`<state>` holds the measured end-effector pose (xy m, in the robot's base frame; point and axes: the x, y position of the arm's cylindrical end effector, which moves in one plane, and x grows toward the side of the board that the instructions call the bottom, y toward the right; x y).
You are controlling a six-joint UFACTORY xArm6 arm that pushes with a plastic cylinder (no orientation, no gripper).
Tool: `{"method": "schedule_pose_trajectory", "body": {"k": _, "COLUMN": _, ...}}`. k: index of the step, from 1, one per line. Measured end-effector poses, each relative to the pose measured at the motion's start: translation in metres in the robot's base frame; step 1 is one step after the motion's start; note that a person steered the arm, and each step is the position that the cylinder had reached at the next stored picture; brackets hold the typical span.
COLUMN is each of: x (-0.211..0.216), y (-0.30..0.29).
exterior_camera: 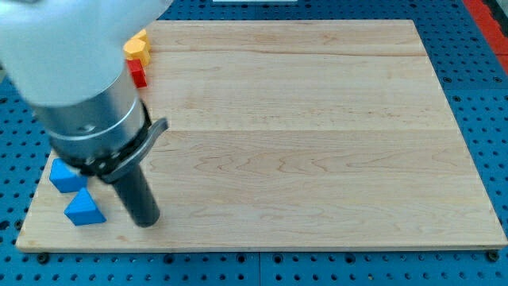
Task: Arrange the green star and blue blocks in a row
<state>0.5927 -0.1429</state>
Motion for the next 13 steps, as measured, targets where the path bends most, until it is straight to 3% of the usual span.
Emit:
{"method": "schedule_pose_trajectory", "body": {"k": 2, "x": 0.025, "y": -0.060}}
{"method": "schedule_pose_trajectory", "body": {"k": 3, "x": 0.006, "y": -0.124}}
{"method": "schedule_pose_trajectory", "body": {"k": 5, "x": -0.072, "y": -0.162}}
{"method": "schedule_pose_trajectory", "body": {"k": 7, "x": -0.067, "y": -0.109}}
{"method": "schedule_pose_trajectory", "body": {"k": 8, "x": -0.067, "y": -0.126}}
{"method": "schedule_pose_trajectory", "body": {"k": 9, "x": -0.043, "y": -0.145}}
{"method": "schedule_pose_trajectory", "body": {"k": 11, "x": 0.005, "y": -0.111}}
{"method": "schedule_pose_trajectory", "body": {"k": 13, "x": 0.022, "y": -0.071}}
